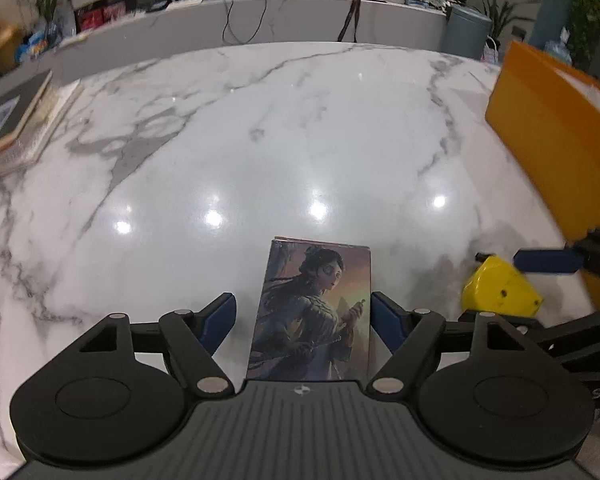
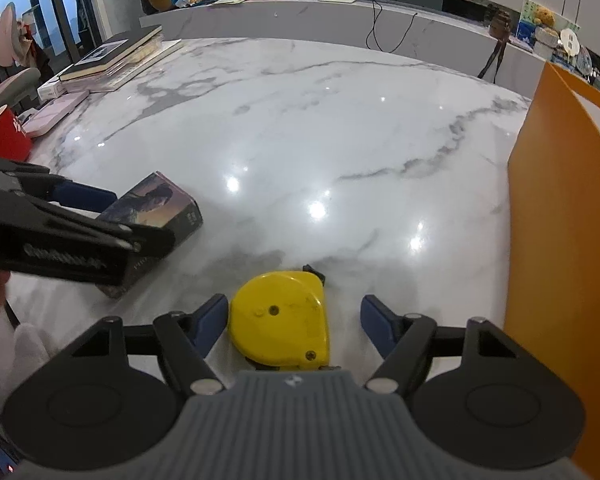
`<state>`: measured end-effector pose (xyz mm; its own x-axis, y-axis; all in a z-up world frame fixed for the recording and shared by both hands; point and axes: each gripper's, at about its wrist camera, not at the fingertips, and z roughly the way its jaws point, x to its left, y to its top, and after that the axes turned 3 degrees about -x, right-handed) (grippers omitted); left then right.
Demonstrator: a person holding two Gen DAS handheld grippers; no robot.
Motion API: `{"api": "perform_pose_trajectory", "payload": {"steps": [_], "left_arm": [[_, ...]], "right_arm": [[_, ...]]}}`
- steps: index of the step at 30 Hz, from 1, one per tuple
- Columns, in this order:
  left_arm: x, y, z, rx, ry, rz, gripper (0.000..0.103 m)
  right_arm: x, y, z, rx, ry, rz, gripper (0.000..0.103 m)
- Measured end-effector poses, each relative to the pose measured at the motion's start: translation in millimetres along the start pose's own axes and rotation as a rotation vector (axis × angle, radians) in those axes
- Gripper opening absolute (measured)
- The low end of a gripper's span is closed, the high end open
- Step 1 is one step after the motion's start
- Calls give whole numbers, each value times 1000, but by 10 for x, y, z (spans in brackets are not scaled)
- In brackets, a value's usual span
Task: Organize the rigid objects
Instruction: 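Lift the card box and tape measure and carry them over the orange box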
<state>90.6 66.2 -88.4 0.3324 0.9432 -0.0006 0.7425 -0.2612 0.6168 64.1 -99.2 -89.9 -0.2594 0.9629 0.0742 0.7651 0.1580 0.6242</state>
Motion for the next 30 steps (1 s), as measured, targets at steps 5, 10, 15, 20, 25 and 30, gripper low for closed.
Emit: {"api": "perform_pose_trajectory", "payload": {"steps": [5, 10, 15, 20, 25, 30], "left_arm": [[-79, -72, 12, -43, 50, 84, 97], [41, -58, 50, -3, 33, -32, 103], [39, -68, 61, 11, 63, -15, 103], [43, -90, 71, 1, 50, -44, 103], [60, -55, 88, 21, 44, -64, 103], [4, -65, 19, -43, -4, -17, 67]], "right_arm": [[35, -26, 1, -5, -12, -21, 76], [23, -43, 4, -10, 4, -10, 88], [2, -61, 25, -16, 5, 15, 95], [94, -61, 56, 0, -23, -35, 97], [103, -62, 50, -1, -33, -40, 93], [128, -62, -10, -37, -26, -55, 61]]}}
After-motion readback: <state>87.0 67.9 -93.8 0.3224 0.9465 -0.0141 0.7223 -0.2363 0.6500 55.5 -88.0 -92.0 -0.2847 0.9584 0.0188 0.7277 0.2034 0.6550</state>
